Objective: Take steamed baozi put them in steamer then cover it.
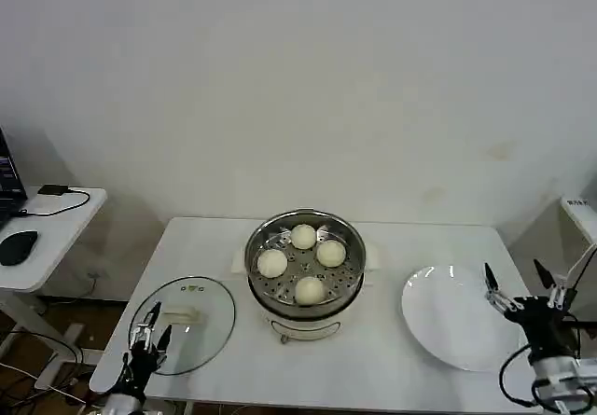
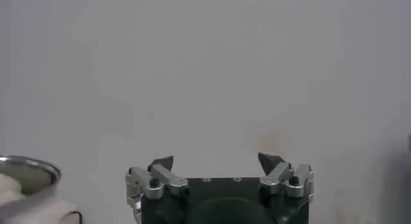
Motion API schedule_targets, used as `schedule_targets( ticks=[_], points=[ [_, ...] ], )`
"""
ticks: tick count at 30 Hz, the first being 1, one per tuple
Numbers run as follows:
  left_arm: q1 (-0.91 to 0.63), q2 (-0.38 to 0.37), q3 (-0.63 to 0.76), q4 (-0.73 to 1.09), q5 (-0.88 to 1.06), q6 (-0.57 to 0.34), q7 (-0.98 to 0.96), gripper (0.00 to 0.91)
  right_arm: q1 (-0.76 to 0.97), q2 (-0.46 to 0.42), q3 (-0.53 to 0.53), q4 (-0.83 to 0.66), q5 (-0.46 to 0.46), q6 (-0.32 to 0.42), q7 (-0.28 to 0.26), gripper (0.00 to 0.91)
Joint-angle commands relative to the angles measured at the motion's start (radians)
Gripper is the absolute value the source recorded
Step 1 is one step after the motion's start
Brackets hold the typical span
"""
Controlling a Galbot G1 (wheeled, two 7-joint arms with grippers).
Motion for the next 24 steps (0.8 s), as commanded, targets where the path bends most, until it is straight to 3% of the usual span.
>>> schedule_targets(
  ticks=[1,24],
  points=[
    [-0.106,0.013,0.051,0.124,0.188,-0.01,-0.001,0.907,-0.048,0.04,0.047,0.002,-0.004,0.019,-0.011,0.907],
    [-0.242,0.012,0.085,0.205,0.191,-0.005,-0.008,0.907,-0.078,0.063,0.044,0.016,-0.021,0.025,-0.021,0.907]
  ],
)
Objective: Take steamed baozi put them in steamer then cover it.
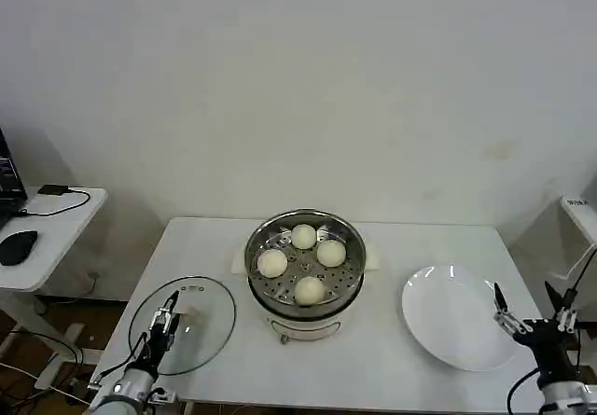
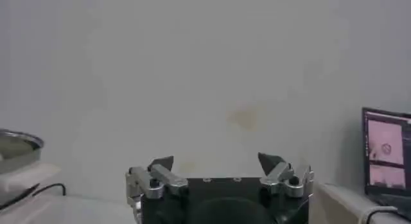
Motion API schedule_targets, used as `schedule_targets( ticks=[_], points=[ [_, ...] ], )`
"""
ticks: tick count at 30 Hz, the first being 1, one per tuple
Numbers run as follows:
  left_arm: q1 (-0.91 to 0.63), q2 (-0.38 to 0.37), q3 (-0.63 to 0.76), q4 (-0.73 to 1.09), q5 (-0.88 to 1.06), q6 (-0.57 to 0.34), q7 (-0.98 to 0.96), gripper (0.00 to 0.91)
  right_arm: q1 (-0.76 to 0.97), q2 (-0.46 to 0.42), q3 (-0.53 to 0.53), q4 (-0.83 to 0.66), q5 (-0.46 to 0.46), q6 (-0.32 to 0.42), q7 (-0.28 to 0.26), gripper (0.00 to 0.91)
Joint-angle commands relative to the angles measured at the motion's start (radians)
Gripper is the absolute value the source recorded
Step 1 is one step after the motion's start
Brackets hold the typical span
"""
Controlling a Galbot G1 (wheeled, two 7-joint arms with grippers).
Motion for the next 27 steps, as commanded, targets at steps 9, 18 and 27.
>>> schedule_targets(
  ticks=[9,18,27],
  points=[
    [-0.086,-0.013,0.012,0.074,0.02,-0.002,-0.024,0.0,-0.016,0.019,-0.002,0.001,-0.015,0.008,-0.006,0.907],
    [-0.078,-0.029,0.01,0.09,0.014,-0.007,-0.048,0.0,-0.017,0.021,-0.006,0.003,-0.02,0.009,-0.007,0.907],
    [-0.076,-0.042,0.0,0.11,0.007,-0.015,-0.072,0.0,-0.016,0.019,-0.012,0.003,-0.024,0.011,-0.007,0.907]
  ],
)
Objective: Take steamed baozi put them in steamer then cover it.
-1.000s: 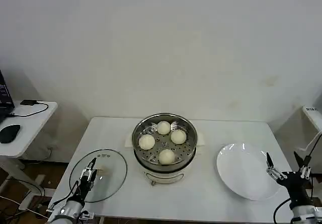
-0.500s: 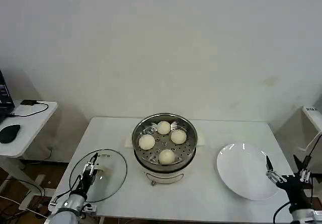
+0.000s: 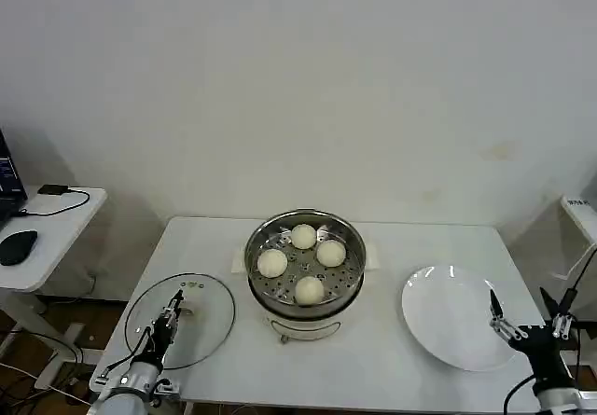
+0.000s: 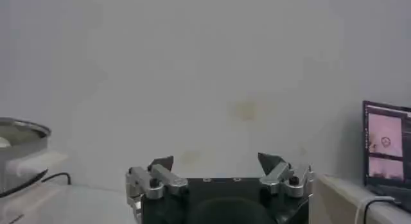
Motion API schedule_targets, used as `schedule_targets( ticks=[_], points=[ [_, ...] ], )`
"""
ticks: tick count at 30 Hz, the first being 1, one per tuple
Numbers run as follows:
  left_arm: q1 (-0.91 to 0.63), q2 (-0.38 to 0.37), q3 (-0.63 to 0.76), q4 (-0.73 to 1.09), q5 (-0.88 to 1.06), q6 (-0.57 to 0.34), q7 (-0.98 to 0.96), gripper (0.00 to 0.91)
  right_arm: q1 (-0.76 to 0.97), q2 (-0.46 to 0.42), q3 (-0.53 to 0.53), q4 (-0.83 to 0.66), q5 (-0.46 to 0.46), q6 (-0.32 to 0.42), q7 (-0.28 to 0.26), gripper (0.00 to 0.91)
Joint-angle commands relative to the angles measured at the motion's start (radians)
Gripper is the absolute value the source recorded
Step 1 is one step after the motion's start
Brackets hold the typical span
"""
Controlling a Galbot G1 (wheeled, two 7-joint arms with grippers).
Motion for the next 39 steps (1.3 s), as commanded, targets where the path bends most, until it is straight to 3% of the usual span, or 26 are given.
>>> schedule_targets(
  ticks=[1,11,17,25,30,33,39],
  points=[
    [-0.006,-0.005,-0.006,0.016,-0.01,-0.006,-0.023,0.0,-0.001,-0.001,-0.001,0.002,-0.001,0.0,0.001,0.907],
    [0.087,-0.009,-0.064,-0.146,-0.129,0.023,-0.099,0.0,0.002,-0.002,-0.009,0.001,-0.005,0.006,0.004,0.907],
    [0.162,0.033,-0.111,-0.334,-0.301,0.128,-0.079,0.0,0.002,-0.008,-0.026,-0.019,-0.033,0.02,0.009,0.907],
    [0.18,0.153,-0.104,-0.529,-0.553,0.314,0.087,0.0,0.01,-0.009,-0.052,-0.05,-0.068,0.033,0.009,0.907],
    [0.084,0.243,-0.035,-0.601,-0.586,0.448,0.166,0.0,0.027,-0.008,-0.069,-0.058,-0.091,0.033,0.007,0.907],
    [-0.028,0.297,0.077,-0.619,-0.596,0.513,0.208,0.0,0.033,-0.002,-0.083,-0.062,-0.105,0.033,0.006,0.907],
    [-0.254,0.303,0.348,-0.582,-0.594,0.623,0.262,0.0,0.044,0.008,-0.097,-0.078,-0.131,0.03,0.013,0.907]
  ],
)
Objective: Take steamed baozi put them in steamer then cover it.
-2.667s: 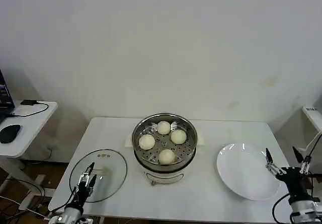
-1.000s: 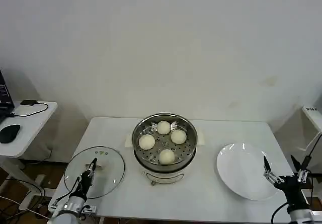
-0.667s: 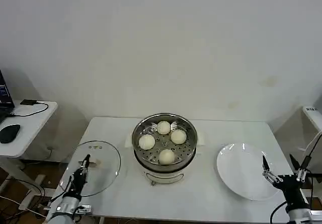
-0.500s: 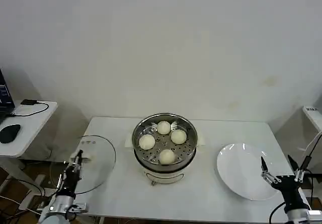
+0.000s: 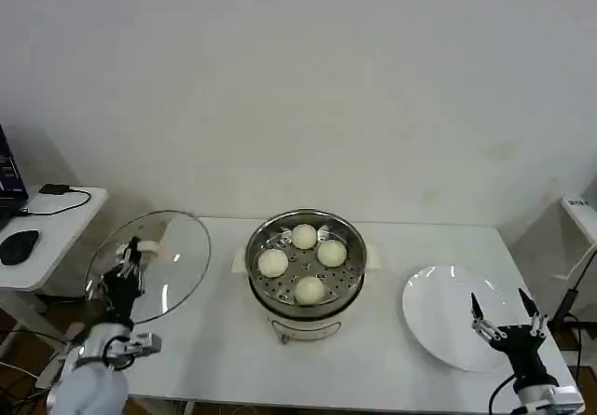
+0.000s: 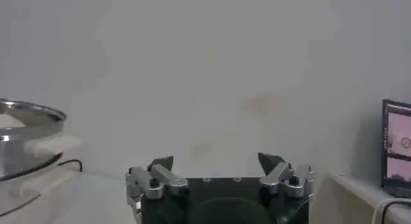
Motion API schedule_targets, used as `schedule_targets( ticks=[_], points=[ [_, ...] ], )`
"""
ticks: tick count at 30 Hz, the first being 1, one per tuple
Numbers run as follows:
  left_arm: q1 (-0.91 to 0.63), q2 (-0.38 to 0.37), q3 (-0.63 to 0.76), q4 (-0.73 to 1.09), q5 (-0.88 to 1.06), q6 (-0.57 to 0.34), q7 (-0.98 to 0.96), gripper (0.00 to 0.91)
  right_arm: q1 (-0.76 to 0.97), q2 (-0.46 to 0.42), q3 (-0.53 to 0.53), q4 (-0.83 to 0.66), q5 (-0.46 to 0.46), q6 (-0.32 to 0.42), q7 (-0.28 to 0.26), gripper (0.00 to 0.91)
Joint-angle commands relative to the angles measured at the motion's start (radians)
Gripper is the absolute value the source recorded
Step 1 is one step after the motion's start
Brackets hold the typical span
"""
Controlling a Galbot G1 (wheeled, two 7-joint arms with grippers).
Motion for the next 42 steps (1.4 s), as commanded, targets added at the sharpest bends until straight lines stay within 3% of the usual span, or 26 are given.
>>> schedule_targets(
  ticks=[1,10,21,30,42],
  points=[
    [-0.341,0.085,0.382,-0.063,-0.078,0.262,0.147,0.0,0.014,0.008,-0.024,-0.018,-0.042,-0.003,0.009,0.907],
    [-0.612,-0.089,0.664,0.004,0.185,0.383,0.304,0.0,0.013,0.025,-0.041,-0.03,-0.061,-0.011,0.025,0.907],
    [-0.574,-0.335,0.712,0.087,0.479,0.363,0.426,0.0,0.019,0.036,-0.07,-0.043,-0.091,-0.01,0.029,0.907],
    [-0.523,-0.416,0.685,0.123,0.584,0.326,0.441,0.0,0.019,0.05,-0.089,-0.045,-0.111,-0.009,0.031,0.907],
    [-0.477,-0.439,0.693,0.136,0.588,0.318,0.456,0.0,0.018,0.05,-0.099,-0.044,-0.116,-0.011,0.03,0.907]
  ],
)
